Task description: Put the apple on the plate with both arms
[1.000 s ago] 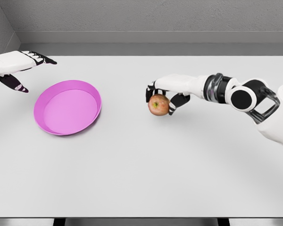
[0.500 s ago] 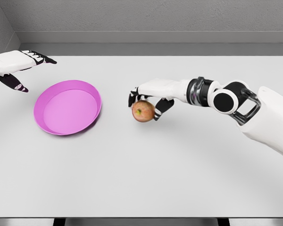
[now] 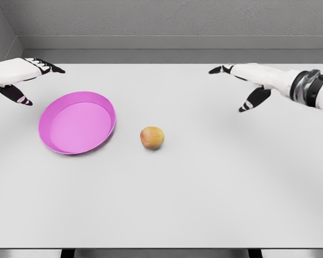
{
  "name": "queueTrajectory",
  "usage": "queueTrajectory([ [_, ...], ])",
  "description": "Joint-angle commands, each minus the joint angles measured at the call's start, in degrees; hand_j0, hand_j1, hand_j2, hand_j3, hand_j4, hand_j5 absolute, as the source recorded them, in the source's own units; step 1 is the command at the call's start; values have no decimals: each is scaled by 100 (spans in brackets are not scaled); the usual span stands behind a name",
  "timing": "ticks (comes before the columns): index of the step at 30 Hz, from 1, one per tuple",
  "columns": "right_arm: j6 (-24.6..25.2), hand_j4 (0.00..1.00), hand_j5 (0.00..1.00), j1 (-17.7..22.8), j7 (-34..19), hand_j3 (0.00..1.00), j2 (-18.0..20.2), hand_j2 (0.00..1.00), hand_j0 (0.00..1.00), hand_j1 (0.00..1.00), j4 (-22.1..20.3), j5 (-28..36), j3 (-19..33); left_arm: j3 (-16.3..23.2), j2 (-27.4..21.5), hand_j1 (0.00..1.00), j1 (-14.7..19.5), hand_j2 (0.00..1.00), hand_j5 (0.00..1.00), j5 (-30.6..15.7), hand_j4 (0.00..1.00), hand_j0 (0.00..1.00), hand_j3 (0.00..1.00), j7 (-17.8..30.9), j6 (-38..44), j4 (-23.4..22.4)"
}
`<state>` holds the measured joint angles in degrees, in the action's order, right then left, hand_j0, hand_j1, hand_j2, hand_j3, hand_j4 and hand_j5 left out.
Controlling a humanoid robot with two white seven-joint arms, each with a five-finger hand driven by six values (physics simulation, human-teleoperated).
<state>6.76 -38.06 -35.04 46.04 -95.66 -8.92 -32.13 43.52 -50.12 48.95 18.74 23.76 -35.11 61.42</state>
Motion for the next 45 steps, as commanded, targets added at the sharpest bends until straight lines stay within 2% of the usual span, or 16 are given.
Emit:
queueTrajectory([
  [1, -149, 100, 100, 35, 4, 100, 291, 100, 100, 100, 346, 4, 1139, 7, 20, 100, 0, 100, 100, -28, 100, 100, 100, -3, 11, -7],
  [2, -377, 100, 100, 185, 4, 100, 229, 100, 100, 100, 469, 4, 1341, 7, 29, 100, 0, 100, 100, -28, 100, 100, 100, -3, 11, 2],
  [5, -975, 100, 100, 255, 4, 100, 229, 100, 100, 100, 741, 4, 1385, 60, 72, 100, -8, 100, 100, -28, 100, 100, 100, -3, 11, 19],
  [8, -1283, 100, 100, 255, 4, 100, 230, 100, 100, 100, 865, 13, 1412, 271, 476, 100, 62, 100, 100, 121, 100, 100, 100, 6, 11, 124],
  [11, -1625, 100, 100, 404, 4, 100, 185, 100, 100, 100, 698, 22, 1420, 411, 766, 100, 114, 100, 100, 306, 100, 100, 100, -3, 11, 494],
  [12, -1757, 100, 100, 484, 4, 100, 221, 100, 100, 100, 505, 22, 1412, 788, 977, 100, 448, 100, 100, 297, 100, 100, 100, -3, 11, 643],
  [14, -1924, 100, 100, 616, 4, 100, 229, 100, 100, 100, 443, 22, 1412, 1070, 1145, 100, 607, 100, 100, 306, 100, 100, 100, -3, 11, 986],
  [18, -2056, 100, 100, 642, 4, 100, 159, 100, 100, 100, 505, 13, 1394, 1264, 1145, 100, 783, 100, 100, 595, 100, 100, 100, 24, 11, 1759],
  [21, -2249, 100, 100, 677, 4, 100, 159, 100, 100, 100, 452, 13, 1376, 1677, 1145, 100, 985, 100, 100, 780, 100, 100, 100, 68, 11, 2330],
  [23, -2434, 100, 100, 721, 4, 100, 71, 100, 100, 100, 469, 22, 1350, 1756, 1180, 100, 1002, 100, 100, 1149, 100, 100, 100, 68, 11, 2585],
  [25, -2408, 100, 100, 888, 4, 100, 36, 100, 100, 100, 443, 31, 1341, 1817, 1197, 100, 1029, 100, 100, 1255, 100, 100, 100, 103, 11, 2709],
  [26, -2373, 100, 100, 897, 4, 100, 36, 100, 100, 100, 443, 31, 1333, 2019, 1276, 100, 1160, 100, 100, 1457, 100, 100, 100, 94, 11, 2770],
  [30, -2364, 100, 100, 897, 4, 100, 10, 100, 100, 100, 399, 22, 1306, 2319, 1470, 100, 1257, 100, 100, 1650, 100, 100, 100, 103, 11, 2814],
  [36, -2364, 100, 100, 914, 4, 100, 54, 100, 100, 100, 469, 22, 1341, 2564, 1584, 100, 1301, 100, 100, 1607, 100, 100, 100, 76, 11, 2718],
  [41, -2364, 100, 100, 985, 4, 100, 45, 100, 100, 100, 452, 22, 1359, 2688, 1760, 100, 1354, 100, 100, 1290, 100, 100, 100, 68, 11, 2199],
  [45, -2364, 100, 100, 1064, 4, 100, 62, 100, 100, 100, 434, 22, 1359, 2855, 1839, 100, 1407, 100, 100, 1299, 100, 100, 100, 76, 11, 2102],
])
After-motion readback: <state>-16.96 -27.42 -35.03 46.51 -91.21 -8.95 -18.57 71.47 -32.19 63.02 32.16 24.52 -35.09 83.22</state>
